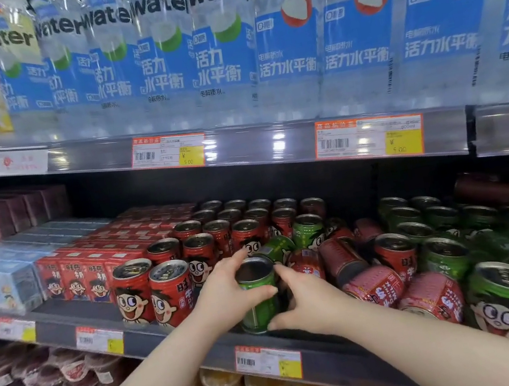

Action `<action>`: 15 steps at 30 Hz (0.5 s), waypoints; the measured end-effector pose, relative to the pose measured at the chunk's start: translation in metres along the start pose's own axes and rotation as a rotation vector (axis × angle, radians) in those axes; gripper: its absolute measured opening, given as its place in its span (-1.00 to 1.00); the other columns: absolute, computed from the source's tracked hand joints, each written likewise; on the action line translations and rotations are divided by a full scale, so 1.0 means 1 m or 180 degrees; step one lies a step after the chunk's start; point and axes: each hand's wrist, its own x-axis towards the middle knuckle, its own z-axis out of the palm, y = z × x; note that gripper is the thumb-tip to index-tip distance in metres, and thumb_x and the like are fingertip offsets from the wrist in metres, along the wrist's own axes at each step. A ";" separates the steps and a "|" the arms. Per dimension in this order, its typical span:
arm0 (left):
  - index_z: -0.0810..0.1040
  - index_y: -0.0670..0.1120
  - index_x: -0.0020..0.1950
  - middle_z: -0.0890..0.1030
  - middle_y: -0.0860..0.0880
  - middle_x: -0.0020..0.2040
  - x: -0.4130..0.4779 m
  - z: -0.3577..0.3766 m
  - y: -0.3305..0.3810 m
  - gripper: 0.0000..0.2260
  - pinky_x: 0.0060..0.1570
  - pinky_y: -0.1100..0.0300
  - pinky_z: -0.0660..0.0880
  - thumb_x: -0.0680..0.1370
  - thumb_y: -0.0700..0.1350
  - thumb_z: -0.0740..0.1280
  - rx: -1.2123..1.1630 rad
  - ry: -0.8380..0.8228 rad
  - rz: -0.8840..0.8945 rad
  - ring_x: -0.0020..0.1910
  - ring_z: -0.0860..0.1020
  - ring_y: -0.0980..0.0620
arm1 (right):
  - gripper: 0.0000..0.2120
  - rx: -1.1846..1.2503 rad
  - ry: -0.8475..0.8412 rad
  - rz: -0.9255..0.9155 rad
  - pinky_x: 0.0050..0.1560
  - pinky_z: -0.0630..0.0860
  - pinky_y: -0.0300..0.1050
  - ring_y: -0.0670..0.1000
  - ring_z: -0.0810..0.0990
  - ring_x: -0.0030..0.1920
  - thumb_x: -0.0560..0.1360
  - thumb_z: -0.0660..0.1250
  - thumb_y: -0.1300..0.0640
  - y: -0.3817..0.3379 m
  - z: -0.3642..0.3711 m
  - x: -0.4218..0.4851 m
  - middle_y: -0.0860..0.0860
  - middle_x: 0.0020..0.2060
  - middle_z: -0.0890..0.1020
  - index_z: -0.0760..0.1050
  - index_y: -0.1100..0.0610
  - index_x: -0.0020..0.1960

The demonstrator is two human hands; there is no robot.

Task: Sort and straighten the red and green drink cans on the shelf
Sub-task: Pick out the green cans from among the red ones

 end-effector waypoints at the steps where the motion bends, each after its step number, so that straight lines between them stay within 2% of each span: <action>1: 0.26 -0.03 0.45 0.46 -0.01 0.27 0.000 0.000 0.000 -0.27 0.26 0.13 0.39 0.35 -0.02 0.51 -0.0315 0.0089 -0.0088 0.27 0.44 0.02 | -0.10 0.0034 0.0024 -0.0010 0.23 0.45 -0.11 -0.01 0.48 0.24 0.31 0.49 -0.09 0.000 0.001 0.001 -0.03 0.31 0.45 0.07 -0.03 0.49; 5: 0.31 0.01 0.37 0.53 -0.03 0.04 -0.004 -0.002 -0.002 -0.47 0.05 0.00 0.55 0.45 -0.16 0.42 -0.2119 0.0356 -0.0735 0.06 0.57 -0.04 | 0.02 0.0001 0.0212 0.0032 0.35 0.35 -0.06 0.03 0.34 0.39 0.26 0.49 -0.20 -0.005 0.002 0.006 -0.02 0.44 0.27 -0.01 -0.04 0.52; 8: 0.35 0.00 0.29 0.55 -0.10 0.07 -0.005 -0.004 -0.005 -0.61 0.00 -0.03 0.56 0.50 -0.16 0.35 -0.2841 0.0109 -0.1055 0.04 0.59 -0.08 | -0.06 -0.0109 0.0360 0.0119 0.26 0.42 -0.07 0.04 0.42 0.31 0.26 0.49 -0.20 -0.009 -0.005 0.008 -0.02 0.38 0.34 0.06 -0.06 0.46; 11: 0.41 -0.05 0.26 0.60 -0.12 0.11 -0.005 -0.009 -0.012 -0.61 0.10 -0.03 0.53 0.46 -0.06 0.40 -0.2480 -0.0301 -0.1017 0.06 0.61 -0.09 | -0.15 -0.0262 0.0245 0.0085 0.12 0.46 -0.14 0.00 0.50 0.17 0.23 0.51 -0.20 -0.014 -0.021 0.006 -0.05 0.24 0.46 0.17 -0.05 0.37; 15: 0.46 -0.02 0.15 0.62 -0.03 0.07 -0.007 -0.021 -0.019 -0.45 0.18 0.02 0.50 0.23 0.12 0.48 -0.1559 -0.0554 -0.0773 0.07 0.60 -0.01 | -0.19 -0.0504 0.0066 -0.0037 0.11 0.48 -0.11 -0.03 0.49 0.12 0.22 0.53 -0.16 -0.021 -0.045 0.002 -0.09 0.17 0.46 0.22 -0.04 0.34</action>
